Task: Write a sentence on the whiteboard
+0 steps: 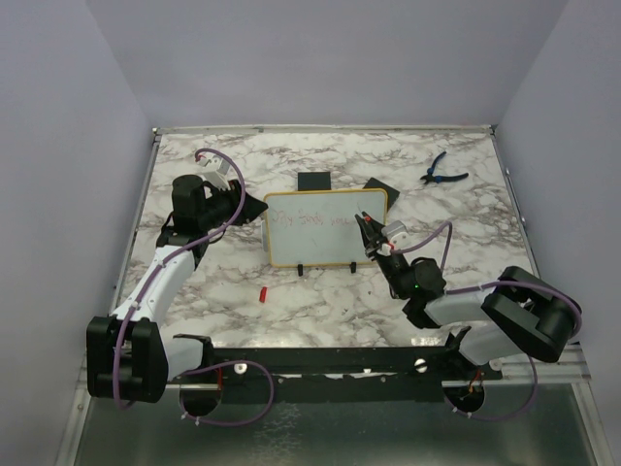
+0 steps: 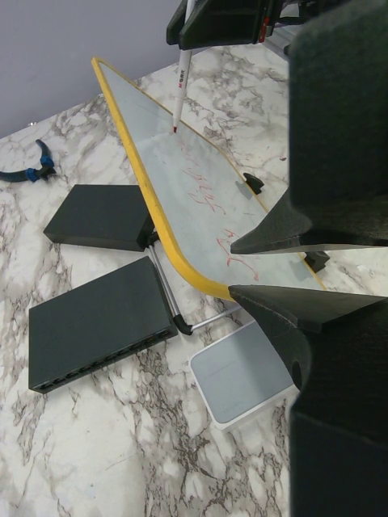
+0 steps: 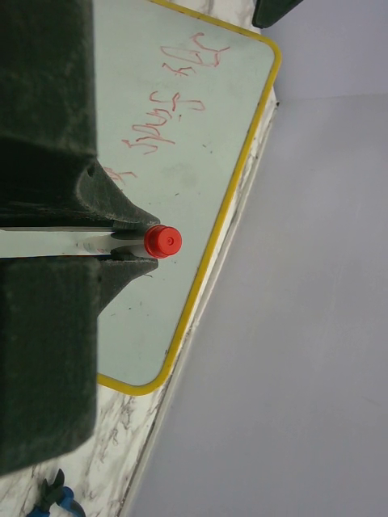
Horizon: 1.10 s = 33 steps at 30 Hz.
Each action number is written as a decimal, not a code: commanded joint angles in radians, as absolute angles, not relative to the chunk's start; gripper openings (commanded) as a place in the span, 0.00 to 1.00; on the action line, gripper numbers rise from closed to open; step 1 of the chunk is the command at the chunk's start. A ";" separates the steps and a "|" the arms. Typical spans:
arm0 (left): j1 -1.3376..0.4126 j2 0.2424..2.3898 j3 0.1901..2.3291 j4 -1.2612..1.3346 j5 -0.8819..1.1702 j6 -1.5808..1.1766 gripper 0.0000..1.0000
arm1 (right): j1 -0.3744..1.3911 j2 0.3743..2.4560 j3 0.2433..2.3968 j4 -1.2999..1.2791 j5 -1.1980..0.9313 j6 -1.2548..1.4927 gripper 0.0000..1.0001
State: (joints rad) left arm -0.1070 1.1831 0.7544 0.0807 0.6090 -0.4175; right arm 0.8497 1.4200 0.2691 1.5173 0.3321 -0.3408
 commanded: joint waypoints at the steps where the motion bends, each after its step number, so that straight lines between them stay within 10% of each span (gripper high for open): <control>1: -0.113 1.173 0.746 0.091 0.610 -0.399 0.23 | 0.847 1.431 0.270 1.599 0.363 -0.344 0.01; 33: -0.113 1.171 0.745 0.092 0.611 -0.400 0.23 | 0.847 1.430 0.297 1.650 0.371 -0.383 0.01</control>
State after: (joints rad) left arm -0.1070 1.1831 0.7544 0.0807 0.6090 -0.4175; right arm 0.8497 1.4353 0.2764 1.5238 0.3542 -0.3679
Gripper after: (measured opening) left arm 0.233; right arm 0.082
